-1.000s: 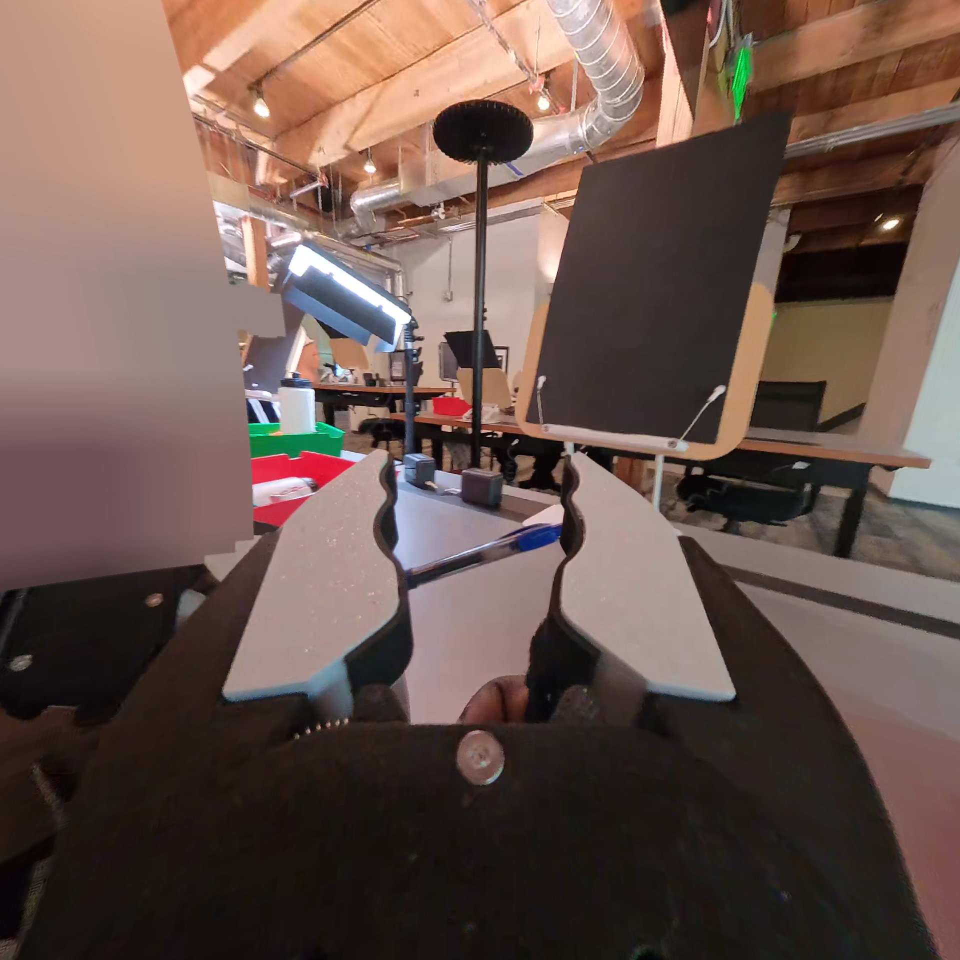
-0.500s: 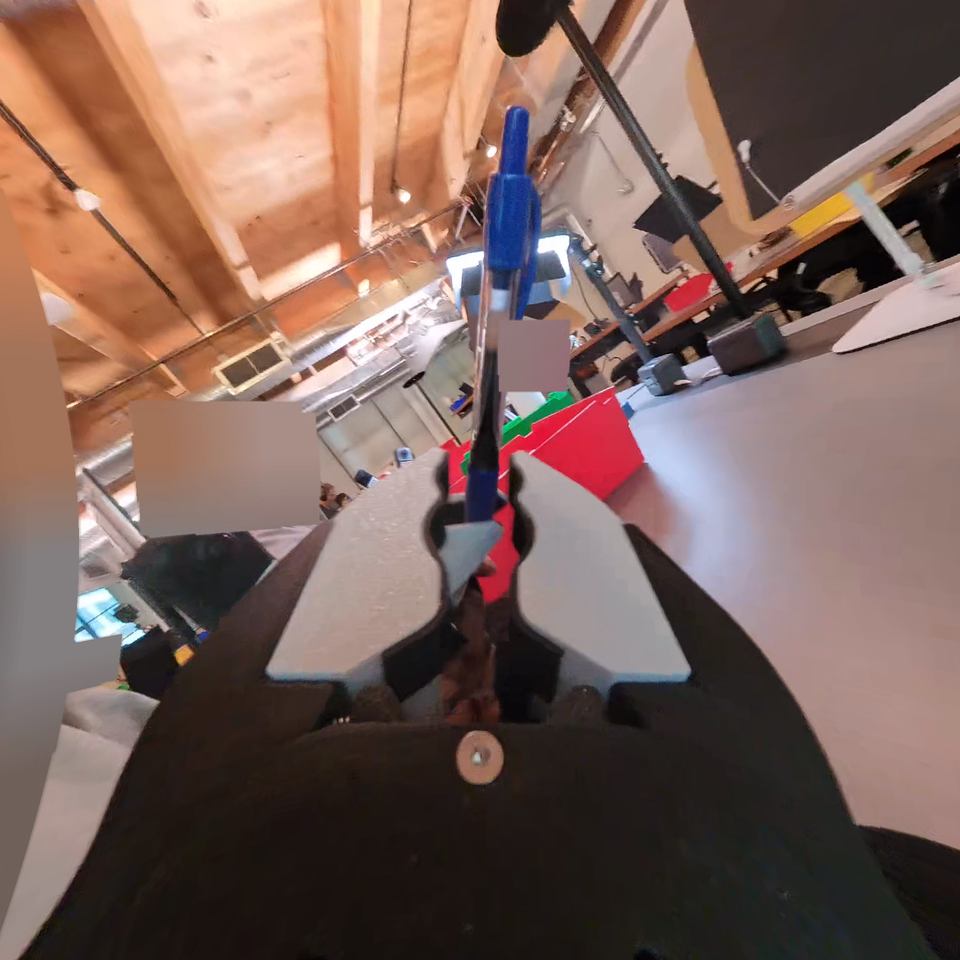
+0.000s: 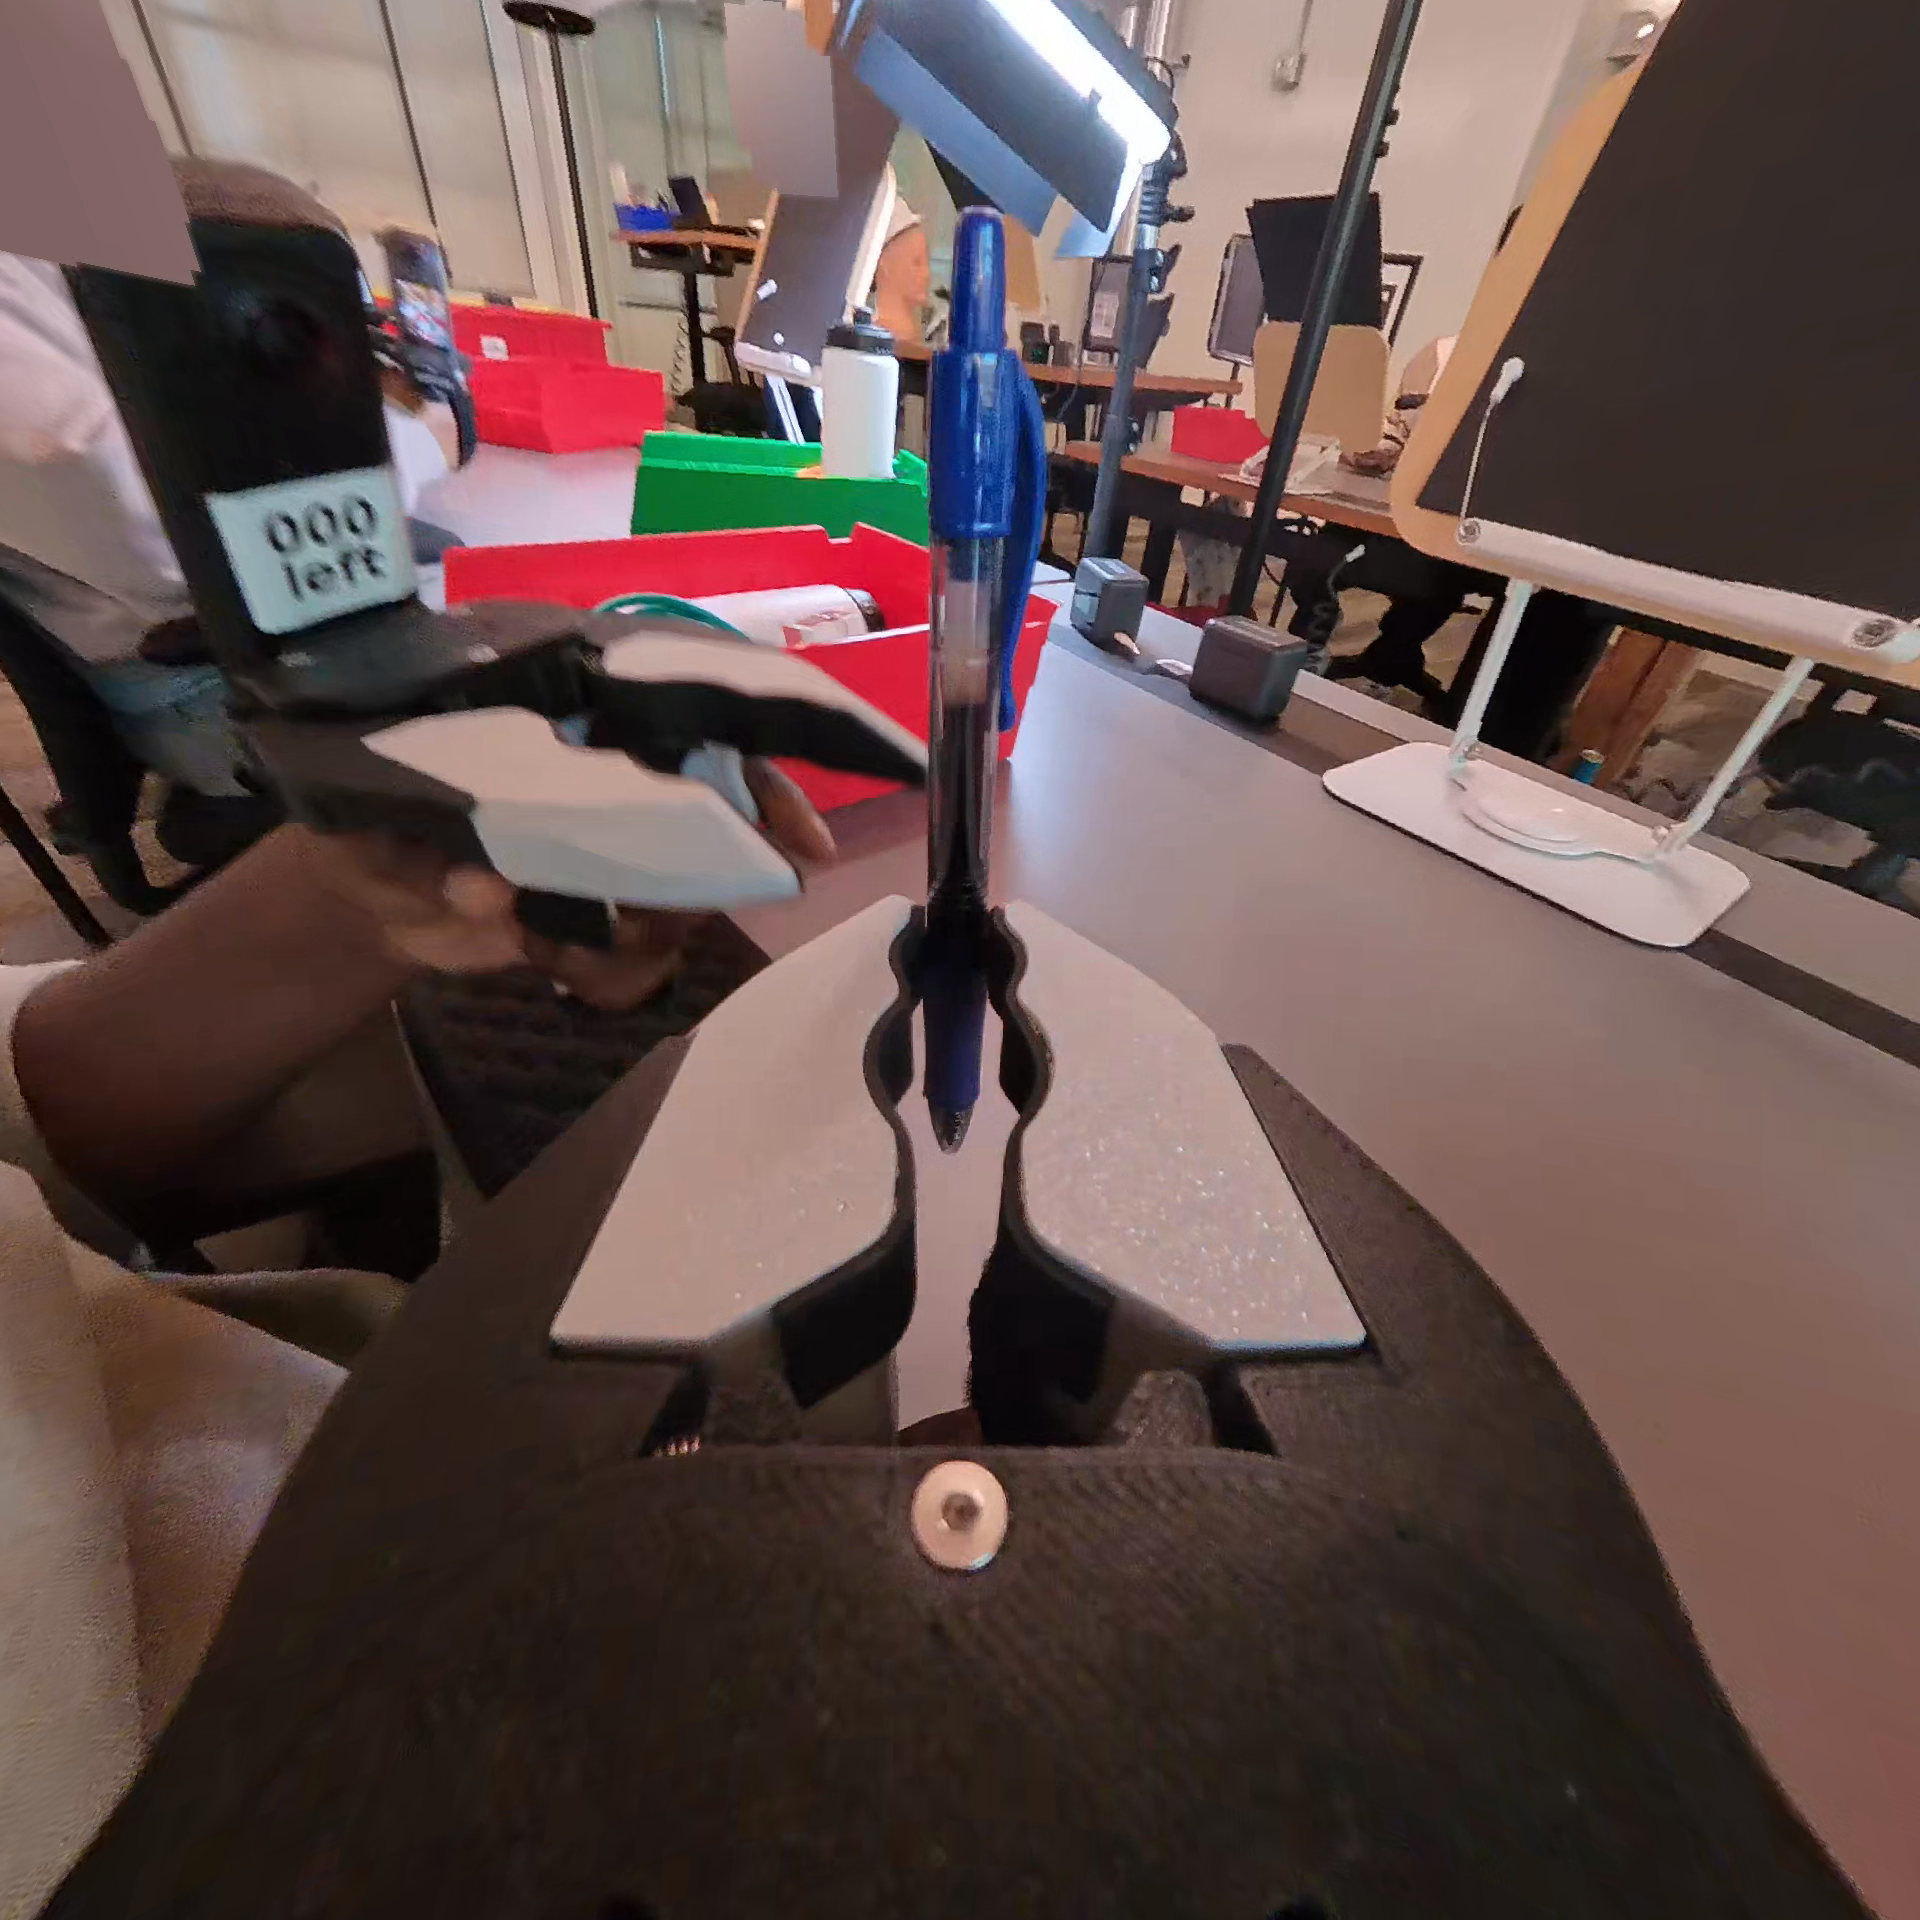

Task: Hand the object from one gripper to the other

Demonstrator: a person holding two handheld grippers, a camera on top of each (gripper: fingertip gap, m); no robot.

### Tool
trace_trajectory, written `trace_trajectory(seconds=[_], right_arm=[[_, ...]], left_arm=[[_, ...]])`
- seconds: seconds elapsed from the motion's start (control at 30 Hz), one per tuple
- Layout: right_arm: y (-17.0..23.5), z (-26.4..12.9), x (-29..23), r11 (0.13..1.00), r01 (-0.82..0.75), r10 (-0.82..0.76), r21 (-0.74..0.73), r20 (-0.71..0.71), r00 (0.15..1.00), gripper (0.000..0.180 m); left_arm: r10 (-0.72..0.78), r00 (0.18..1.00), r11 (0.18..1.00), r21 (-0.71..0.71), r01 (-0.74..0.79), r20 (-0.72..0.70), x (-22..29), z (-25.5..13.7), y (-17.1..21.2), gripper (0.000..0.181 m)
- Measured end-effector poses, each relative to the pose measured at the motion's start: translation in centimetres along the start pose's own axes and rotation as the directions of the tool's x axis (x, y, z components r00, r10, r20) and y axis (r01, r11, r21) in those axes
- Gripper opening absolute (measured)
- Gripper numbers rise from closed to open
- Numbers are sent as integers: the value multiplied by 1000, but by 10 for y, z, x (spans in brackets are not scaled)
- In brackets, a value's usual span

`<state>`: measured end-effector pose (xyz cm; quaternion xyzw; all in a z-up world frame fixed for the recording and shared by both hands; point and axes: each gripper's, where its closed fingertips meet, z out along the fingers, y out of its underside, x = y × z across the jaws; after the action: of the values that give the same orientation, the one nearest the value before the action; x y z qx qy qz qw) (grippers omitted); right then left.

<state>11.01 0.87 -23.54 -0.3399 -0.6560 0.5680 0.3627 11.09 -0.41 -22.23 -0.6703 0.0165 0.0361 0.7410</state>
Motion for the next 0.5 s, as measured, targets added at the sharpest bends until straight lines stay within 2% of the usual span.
trace_trajectory(seconds=[0.07, 0.13, 0.17, 0.2, 0.23, 0.27, 0.3, 0.37, 0.43, 0.5], right_arm=[[5, 0, 5, 999, 31, -33, -44, -39, 999, 11], [12, 0, 12, 986, 118, -131, -119, -108, 986, 11], [16, -1, 16, 970, 171, -197, -175, -144, 970, 11], [20, -2, 21, 944, 223, -269, -241, -177, 947, 11], [25, -5, 26, 911, 267, -338, -315, -200, 919, 11], [30, -8, 29, 875, 295, -393, -384, -206, 896, 11], [36, -10, 31, 842, 307, -427, -444, -199, 882, 11], [48, -16, 31, 776, 308, -460, -550, -162, 873, 11], [58, -21, 30, 721, 312, -476, -619, -115, 872, 11], [64, -24, 25, 701, 315, -464, -640, -73, 883, 12]], left_arm=[[-37, 999, 998, 41, 37, 0, -2, -5, -14, 41], [-55, 998, 997, 57, 53, 35, -6, -6, -24, 42], [18, 997, 998, 63, -23, 79, -8, -8, -28, 42], [153, 977, 985, 62, -163, 149, -10, -10, -34, 42], [328, 919, 939, 30, -343, 219, -12, -14, -40, 41], [508, 822, 856, -45, -515, 257, -12, -16, -42, 41], [672, 701, 739, -147, -658, 239, -11, -15, -37, 41], [881, 465, 468, -298, -832, 86, -6, -10, -16, 39], [948, 318, 286, -369, -884, -28, -4, -2, 6, 35], [976, 216, 184, -389, -903, -40, -2, 6, 15, 32]])
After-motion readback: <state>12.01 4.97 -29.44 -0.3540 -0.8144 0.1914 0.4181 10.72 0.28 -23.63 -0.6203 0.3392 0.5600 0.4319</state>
